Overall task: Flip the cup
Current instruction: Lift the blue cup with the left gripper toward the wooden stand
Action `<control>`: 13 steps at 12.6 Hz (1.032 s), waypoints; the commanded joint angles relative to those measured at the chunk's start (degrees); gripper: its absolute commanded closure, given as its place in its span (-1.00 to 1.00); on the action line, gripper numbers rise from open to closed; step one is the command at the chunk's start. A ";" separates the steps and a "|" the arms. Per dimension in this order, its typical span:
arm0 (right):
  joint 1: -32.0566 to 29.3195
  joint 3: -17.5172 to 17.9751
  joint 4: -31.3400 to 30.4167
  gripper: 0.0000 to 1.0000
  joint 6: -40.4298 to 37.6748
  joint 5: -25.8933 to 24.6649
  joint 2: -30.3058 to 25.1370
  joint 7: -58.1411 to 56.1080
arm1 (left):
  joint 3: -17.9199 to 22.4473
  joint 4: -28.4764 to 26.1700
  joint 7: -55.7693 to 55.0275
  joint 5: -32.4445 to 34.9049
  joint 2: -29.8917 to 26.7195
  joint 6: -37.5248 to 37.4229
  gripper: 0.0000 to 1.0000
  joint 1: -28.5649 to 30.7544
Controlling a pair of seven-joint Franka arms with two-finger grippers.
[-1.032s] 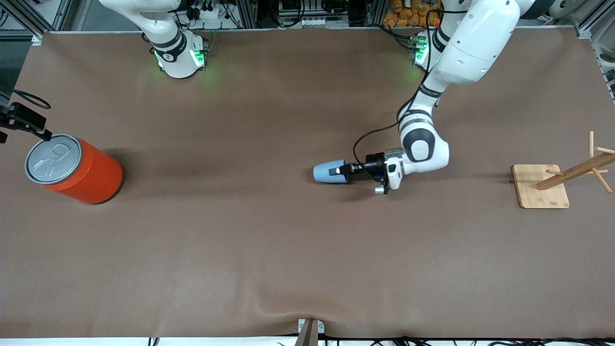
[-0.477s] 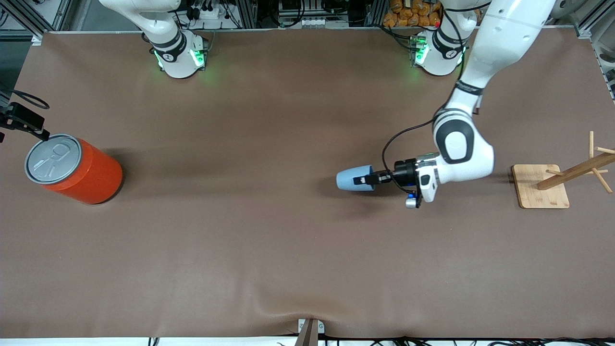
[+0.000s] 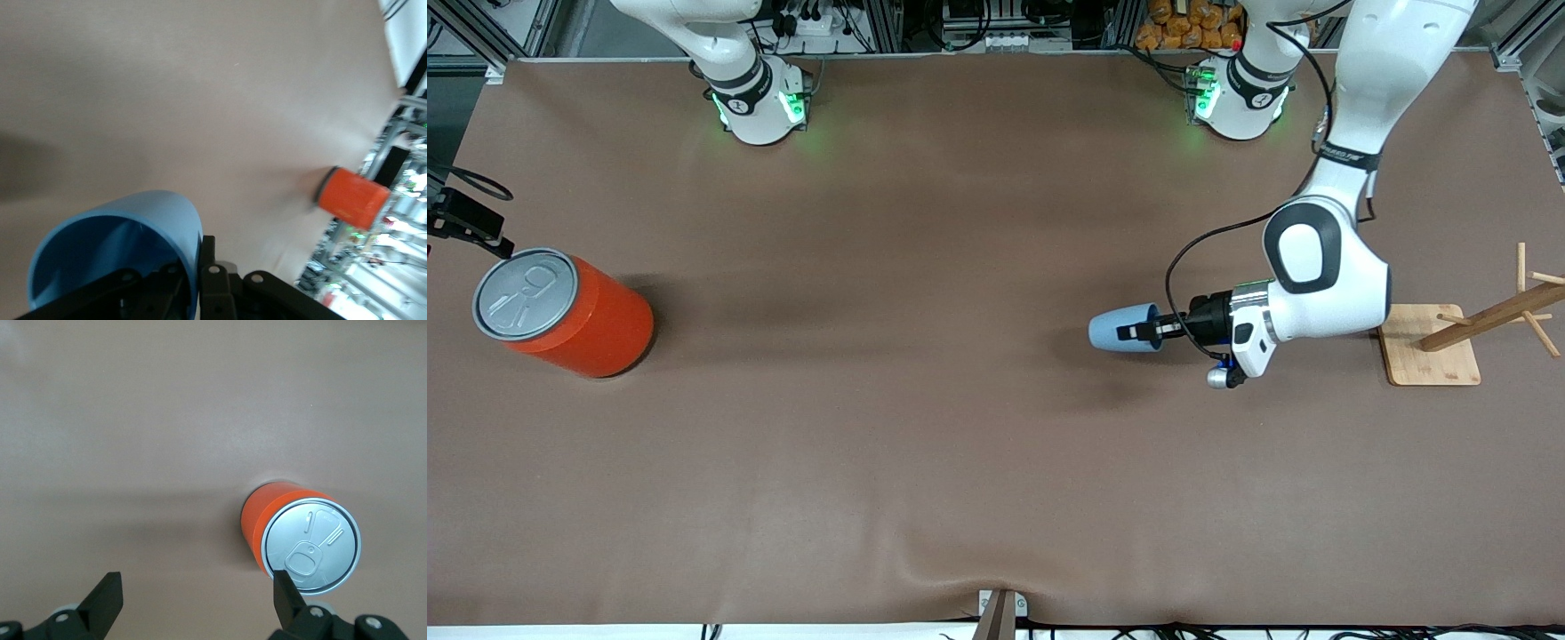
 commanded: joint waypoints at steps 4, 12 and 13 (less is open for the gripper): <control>-0.73 0.89 0.24 -1.00 -1.36 -0.81 -0.72 0.79 | 0.73 4.06 -10.16 31.60 -5.88 -14.37 1.00 6.12; -0.64 2.13 -0.02 -1.00 -1.71 -0.72 -1.07 6.59 | 0.55 0.12 -9.73 47.23 -9.93 -8.36 1.00 14.38; -0.64 2.21 -0.02 -1.00 -1.71 -0.72 -1.07 6.68 | 0.64 -2.24 -9.73 47.23 -10.02 -4.33 1.00 14.56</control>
